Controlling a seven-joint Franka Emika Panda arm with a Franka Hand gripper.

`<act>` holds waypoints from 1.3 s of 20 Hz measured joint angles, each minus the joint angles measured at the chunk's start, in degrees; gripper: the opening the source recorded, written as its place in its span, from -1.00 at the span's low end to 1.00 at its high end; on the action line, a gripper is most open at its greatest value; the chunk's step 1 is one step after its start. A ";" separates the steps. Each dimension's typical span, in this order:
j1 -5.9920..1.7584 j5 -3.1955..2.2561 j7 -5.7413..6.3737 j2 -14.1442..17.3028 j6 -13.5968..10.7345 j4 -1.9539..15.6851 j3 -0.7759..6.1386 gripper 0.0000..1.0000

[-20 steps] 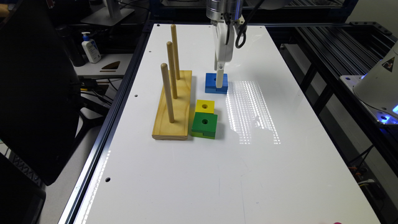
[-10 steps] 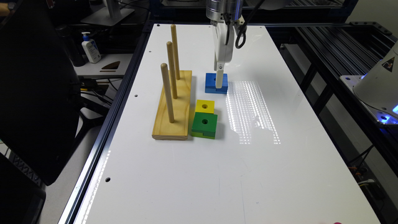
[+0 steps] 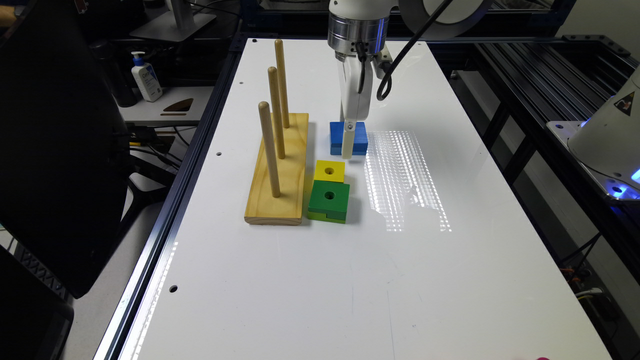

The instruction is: Pick up blue block.

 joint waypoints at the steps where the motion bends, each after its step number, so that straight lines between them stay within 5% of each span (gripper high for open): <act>1: 0.00 0.00 0.00 0.00 0.00 0.02 0.00 1.00; 8: 0.01 -0.04 0.03 1.46 1.37 0.18 -0.02 1.00; 9: 0.00 -0.03 0.02 1.46 1.37 0.18 -0.03 -1.00; 21: -0.08 -0.03 0.02 1.33 1.34 0.17 -0.06 -1.00; 26: -0.13 -0.02 0.02 -1.60 -1.08 0.10 -0.06 -1.00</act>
